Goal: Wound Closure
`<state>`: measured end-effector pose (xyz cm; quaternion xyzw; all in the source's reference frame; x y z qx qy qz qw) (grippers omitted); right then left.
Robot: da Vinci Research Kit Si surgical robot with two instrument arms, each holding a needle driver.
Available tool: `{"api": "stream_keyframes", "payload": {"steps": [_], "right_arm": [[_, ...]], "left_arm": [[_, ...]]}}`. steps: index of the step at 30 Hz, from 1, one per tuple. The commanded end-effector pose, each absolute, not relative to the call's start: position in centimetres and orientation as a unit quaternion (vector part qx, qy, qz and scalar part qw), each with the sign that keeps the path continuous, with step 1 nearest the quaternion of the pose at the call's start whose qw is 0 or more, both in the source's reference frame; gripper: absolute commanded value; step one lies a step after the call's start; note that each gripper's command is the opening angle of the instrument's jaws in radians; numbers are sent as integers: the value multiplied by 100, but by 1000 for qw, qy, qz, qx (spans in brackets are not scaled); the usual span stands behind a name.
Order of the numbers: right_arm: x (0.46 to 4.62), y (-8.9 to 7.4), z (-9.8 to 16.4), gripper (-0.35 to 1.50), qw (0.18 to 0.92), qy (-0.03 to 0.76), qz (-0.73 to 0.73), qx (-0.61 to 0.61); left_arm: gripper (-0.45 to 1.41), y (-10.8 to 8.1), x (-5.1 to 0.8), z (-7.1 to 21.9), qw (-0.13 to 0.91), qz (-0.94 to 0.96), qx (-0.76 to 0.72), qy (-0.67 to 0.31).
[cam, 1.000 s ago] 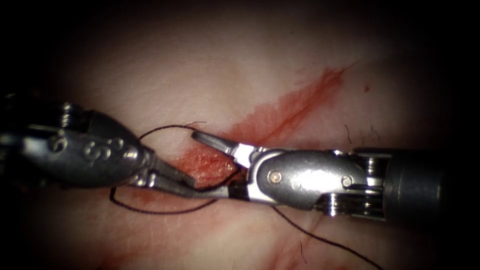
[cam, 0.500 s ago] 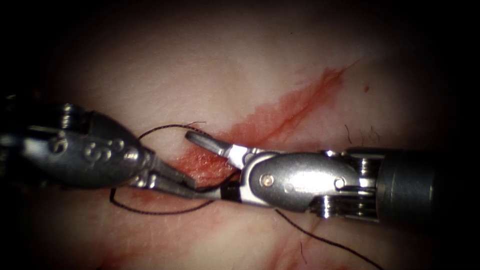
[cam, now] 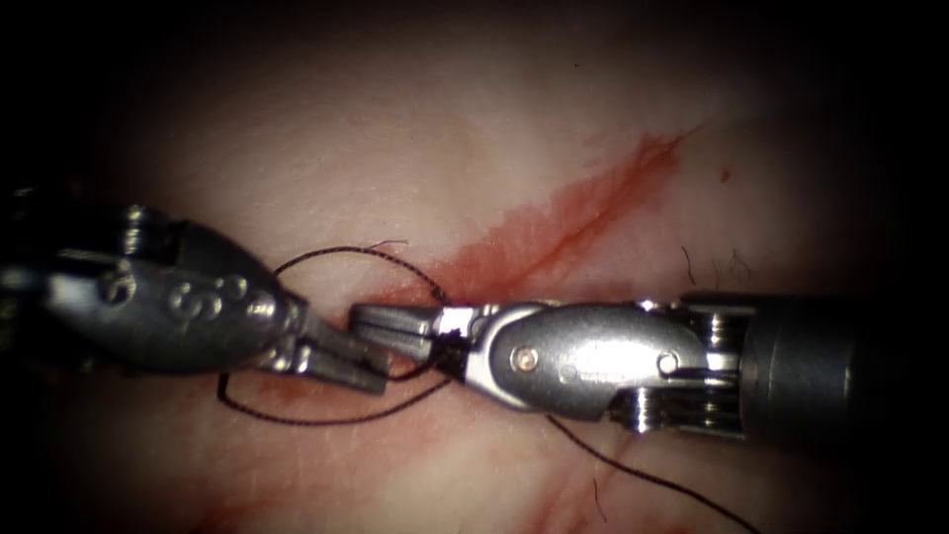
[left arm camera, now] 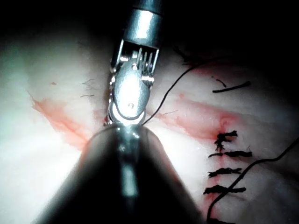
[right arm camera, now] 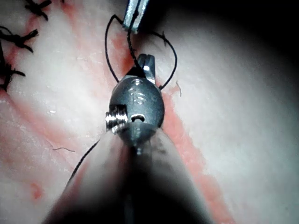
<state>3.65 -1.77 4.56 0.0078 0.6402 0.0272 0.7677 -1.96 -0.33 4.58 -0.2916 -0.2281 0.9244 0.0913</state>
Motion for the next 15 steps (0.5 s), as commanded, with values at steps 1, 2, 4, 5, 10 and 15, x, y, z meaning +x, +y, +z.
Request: {"api": "stream_keyframes", "payload": {"steps": [1,2,4,5,10,15], "right_arm": [[372,-174,457,-35,767,641,25,9],[372,-174,457,-35,767,641,25,9],[372,-174,458,-35,767,642,25,9],[372,-174,458,-35,767,641,25,9],[371,-174,456,-35,766,642,25,10],[377,-171,456,108,768,641,16,-1]], "left_arm": [[-45,-32,-201,462,91,925,-292,-228],[-45,-32,-201,462,91,925,-292,-228],[-45,-33,-201,462,92,925,-292,-227],[-45,-33,-201,462,92,925,-292,-227],[-45,-32,-200,460,91,924,-292,-229],[-45,-32,-201,460,91,924,-292,-229]]}}
